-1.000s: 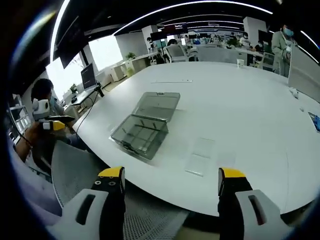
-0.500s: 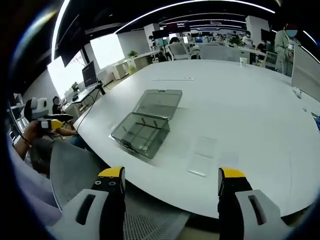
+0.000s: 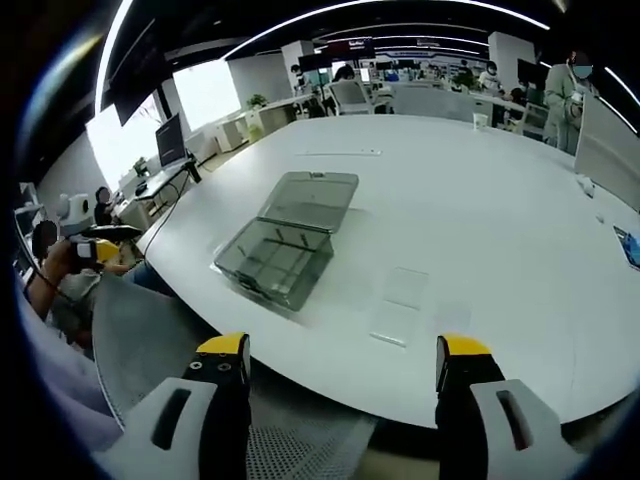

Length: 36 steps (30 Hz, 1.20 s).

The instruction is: Insert the divider into the dual guide fixture by aligning both edges with the guide slots and pushing it downward to the bottom, including one-sided entry, uneven engagement, binding, and posture correction.

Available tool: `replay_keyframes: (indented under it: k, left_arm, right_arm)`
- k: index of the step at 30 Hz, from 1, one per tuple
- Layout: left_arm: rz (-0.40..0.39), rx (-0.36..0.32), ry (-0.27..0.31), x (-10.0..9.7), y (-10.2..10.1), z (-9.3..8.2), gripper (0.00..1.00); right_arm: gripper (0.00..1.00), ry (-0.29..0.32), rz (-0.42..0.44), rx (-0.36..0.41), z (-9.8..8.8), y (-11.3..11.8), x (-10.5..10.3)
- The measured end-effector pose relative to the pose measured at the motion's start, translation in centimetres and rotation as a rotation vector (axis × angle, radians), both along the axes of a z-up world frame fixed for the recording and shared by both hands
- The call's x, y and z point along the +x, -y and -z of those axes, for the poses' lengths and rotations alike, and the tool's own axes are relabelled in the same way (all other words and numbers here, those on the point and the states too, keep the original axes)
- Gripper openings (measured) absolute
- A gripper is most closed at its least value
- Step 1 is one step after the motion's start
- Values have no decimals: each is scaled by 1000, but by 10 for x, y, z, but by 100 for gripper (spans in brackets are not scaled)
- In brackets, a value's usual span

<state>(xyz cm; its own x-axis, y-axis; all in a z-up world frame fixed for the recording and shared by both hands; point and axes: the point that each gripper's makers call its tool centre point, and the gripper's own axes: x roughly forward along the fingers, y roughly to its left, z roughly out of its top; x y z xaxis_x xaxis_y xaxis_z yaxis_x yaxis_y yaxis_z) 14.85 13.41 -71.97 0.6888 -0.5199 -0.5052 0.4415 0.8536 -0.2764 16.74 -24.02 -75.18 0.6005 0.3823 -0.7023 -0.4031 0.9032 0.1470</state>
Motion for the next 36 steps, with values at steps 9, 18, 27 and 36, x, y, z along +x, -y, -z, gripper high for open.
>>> replay_keyframes:
  k: [9,18,27,36]
  left_arm:
    - [39,9,7,10,-10,1,71]
    - [84,-12,1,13,-9,5,71]
    - [127,-25,-4,12,-5,8,71]
    - [101,-41,12,17,-4,4,71]
  right_arm:
    - [74,4,54,-1,-3,3,-3]
    - [74,-2,98,-25,-6,5,-10]
    - [73,2,130,-51,-14,6,-18]
    - [72,11,125,-48,-17,8,-14]
